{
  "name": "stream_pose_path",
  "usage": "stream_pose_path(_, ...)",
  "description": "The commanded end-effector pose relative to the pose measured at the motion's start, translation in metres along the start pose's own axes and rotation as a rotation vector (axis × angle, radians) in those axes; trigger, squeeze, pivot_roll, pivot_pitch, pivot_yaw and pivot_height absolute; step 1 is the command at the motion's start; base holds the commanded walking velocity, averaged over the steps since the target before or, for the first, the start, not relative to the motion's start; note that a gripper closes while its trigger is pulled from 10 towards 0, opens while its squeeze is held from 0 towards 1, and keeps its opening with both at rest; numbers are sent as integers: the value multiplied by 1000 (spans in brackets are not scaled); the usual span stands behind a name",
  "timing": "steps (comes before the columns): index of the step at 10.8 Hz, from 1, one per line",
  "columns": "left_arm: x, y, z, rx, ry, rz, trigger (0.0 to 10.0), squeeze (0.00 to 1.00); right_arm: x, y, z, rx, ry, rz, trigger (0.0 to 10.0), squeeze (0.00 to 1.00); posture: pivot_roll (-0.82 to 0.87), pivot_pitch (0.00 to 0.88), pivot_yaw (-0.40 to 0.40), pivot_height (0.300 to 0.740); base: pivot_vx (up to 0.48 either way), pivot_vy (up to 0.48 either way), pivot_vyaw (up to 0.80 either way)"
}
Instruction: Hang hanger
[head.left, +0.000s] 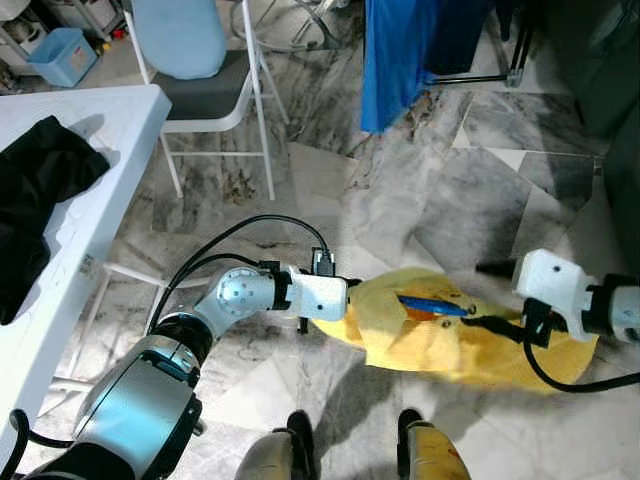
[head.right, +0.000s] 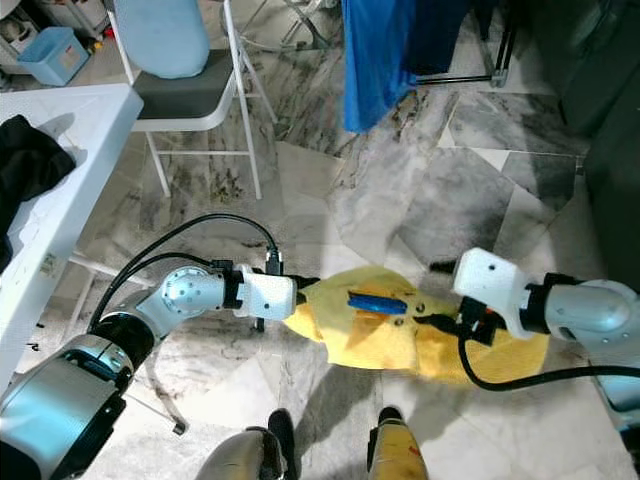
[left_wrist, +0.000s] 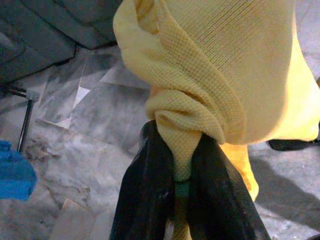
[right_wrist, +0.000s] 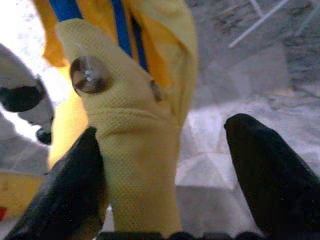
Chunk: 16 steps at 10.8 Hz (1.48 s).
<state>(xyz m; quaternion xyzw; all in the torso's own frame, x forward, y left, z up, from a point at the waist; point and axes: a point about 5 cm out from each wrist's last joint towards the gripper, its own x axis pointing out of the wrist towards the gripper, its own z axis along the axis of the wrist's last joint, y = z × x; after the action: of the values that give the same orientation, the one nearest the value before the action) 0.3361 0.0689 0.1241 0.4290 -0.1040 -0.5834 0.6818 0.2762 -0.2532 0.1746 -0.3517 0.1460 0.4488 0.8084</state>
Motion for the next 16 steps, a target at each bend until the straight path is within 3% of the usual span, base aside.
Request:
stream_pose_path(1, -1, 2, 4, 15, -42, 16, 0, 0, 5, 10, -4, 5, 16, 90, 0, 0, -235, 294, 201, 740, 0, 0, 0)
stream_pose_path(6, 0, 2, 4, 14, -38, 16, 0, 0, -3, 19, -11, 60, 59, 209, 0, 0, -242, 292, 200, 740, 0, 0, 0)
stream_pose_path(16, 1, 2, 7, 12, -63, 26, 0, 0, 12, 29, -27, 49, 99, 192, 0, 0, -234, 286, 197, 740, 0, 0, 0)
